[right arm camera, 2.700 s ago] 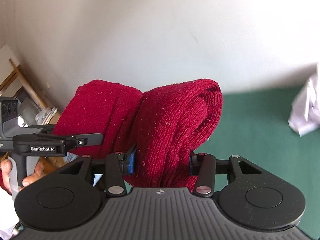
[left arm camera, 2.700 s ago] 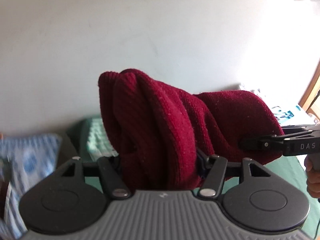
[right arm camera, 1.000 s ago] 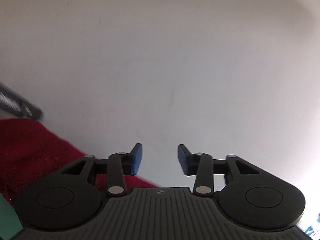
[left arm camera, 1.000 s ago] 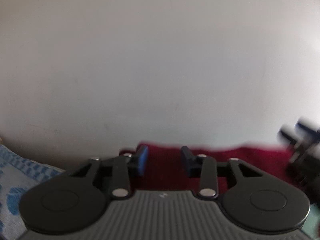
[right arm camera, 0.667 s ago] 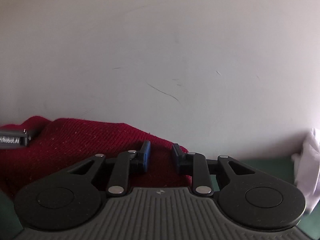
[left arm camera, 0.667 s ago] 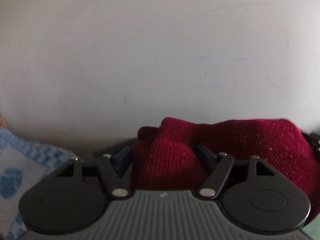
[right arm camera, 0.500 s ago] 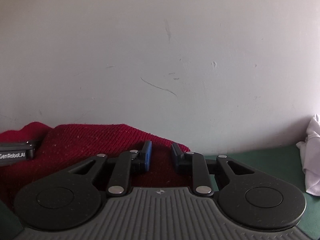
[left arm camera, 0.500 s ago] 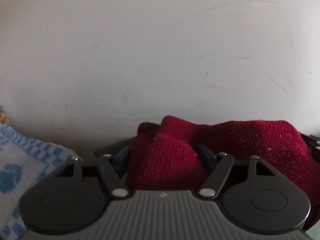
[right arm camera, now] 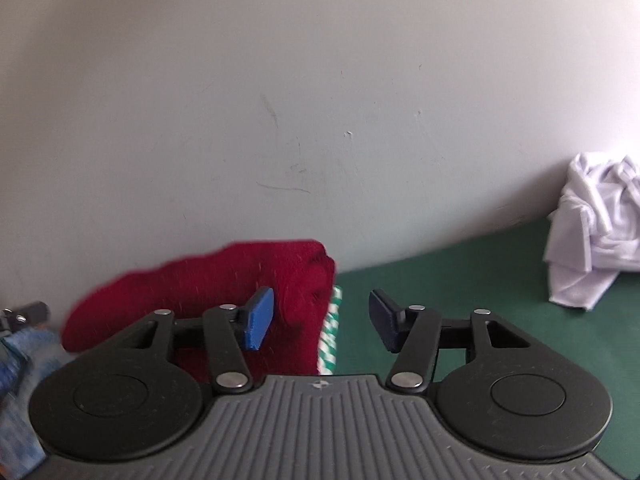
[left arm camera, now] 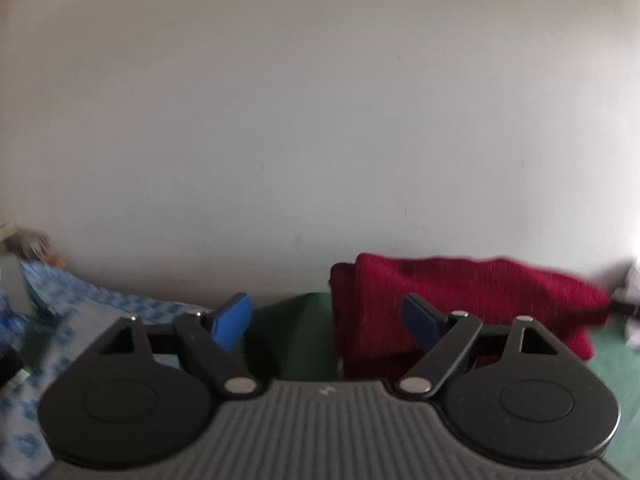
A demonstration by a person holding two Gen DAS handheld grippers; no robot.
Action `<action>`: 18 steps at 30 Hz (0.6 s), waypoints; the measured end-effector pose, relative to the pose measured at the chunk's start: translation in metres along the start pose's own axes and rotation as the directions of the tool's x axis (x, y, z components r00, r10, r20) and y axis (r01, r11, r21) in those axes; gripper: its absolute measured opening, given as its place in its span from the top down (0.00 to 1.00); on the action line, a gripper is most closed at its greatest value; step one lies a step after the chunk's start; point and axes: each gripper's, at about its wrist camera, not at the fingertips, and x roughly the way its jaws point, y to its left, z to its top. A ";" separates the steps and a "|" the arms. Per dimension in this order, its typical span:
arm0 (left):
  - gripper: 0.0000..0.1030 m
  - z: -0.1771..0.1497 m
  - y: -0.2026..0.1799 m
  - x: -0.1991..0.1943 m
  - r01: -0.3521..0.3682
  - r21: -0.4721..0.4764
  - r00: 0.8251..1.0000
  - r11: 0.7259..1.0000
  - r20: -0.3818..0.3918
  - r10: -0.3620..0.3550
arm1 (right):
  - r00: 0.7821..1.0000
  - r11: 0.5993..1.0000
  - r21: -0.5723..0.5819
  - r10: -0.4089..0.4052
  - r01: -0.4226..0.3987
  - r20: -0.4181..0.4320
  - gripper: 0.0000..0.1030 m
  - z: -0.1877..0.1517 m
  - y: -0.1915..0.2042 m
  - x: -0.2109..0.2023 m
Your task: Fold clothes
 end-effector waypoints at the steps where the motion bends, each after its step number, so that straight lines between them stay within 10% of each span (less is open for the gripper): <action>1: 0.17 -0.002 -0.003 0.001 -0.002 0.016 1.000 1.000 -0.002 0.002 | 1.000 1.000 0.011 0.002 -0.002 0.011 0.56 0.003 -0.003 0.001; 8: 0.10 0.010 -0.004 0.057 0.102 -0.038 0.985 0.994 -0.138 -0.106 | 0.998 0.996 0.053 0.068 -0.067 -0.013 0.59 0.033 -0.013 0.038; 10: 0.26 0.010 0.002 0.075 0.167 -0.076 0.967 0.983 -0.183 -0.178 | 0.996 0.997 0.049 0.062 -0.059 -0.058 0.62 0.034 -0.009 0.047; 11: 0.49 0.009 0.004 0.083 0.197 -0.097 0.956 0.976 -0.200 -0.213 | 0.995 0.996 0.061 0.071 -0.066 -0.076 0.65 0.035 -0.010 0.050; 18: 0.70 -0.001 0.023 0.075 0.322 -0.029 0.923 0.946 -0.210 -0.321 | 0.986 0.989 0.098 0.124 -0.113 -0.115 0.86 0.026 -0.024 0.063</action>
